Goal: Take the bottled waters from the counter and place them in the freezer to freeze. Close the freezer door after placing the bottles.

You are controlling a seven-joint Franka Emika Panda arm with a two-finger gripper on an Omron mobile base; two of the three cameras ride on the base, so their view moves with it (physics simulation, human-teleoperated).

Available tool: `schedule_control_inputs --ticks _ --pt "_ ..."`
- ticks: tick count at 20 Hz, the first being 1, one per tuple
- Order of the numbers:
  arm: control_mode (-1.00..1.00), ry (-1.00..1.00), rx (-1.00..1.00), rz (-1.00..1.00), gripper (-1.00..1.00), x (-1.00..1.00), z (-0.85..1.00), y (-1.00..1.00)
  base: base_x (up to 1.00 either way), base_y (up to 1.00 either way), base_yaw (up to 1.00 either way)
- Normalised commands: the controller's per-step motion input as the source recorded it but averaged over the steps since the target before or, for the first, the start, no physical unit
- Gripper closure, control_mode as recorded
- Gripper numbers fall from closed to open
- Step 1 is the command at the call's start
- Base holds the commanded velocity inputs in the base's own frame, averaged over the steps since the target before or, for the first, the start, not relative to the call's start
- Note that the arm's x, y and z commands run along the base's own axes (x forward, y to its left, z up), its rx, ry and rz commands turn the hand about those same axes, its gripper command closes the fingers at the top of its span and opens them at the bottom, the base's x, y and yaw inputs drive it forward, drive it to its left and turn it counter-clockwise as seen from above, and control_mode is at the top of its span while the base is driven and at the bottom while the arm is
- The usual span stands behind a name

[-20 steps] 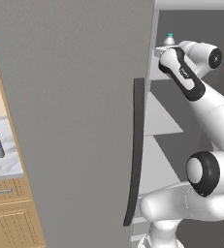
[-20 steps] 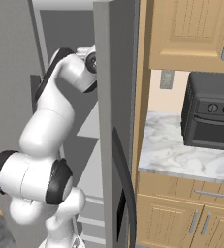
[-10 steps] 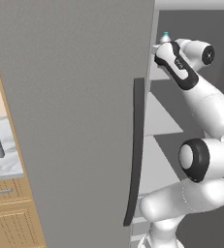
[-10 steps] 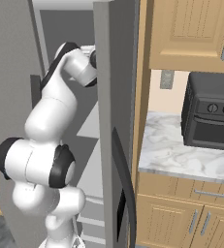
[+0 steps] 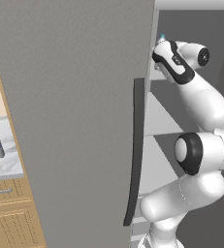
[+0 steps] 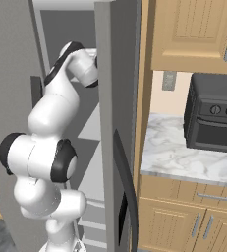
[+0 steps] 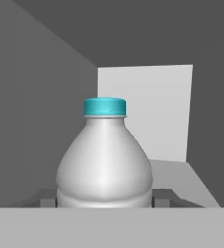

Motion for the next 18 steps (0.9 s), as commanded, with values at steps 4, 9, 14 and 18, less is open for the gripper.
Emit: schedule_control_inputs --ticks 4,9,14,18 --pt "-1.00 -0.02 0.00 0.02 1.00 0.09 -0.24 0.00 0.00 0.00 0.00" --pt "-1.00 0.00 0.00 0.02 1.00 0.11 -0.16 -0.01 0.00 0.00 0.00" --pt "-1.00 -0.04 0.00 0.01 1.00 0.13 -0.15 0.00 0.00 0.00 0.00" --pt "-1.00 -0.09 0.00 0.00 1.00 0.09 -0.19 0.00 0.00 0.00 0.00"
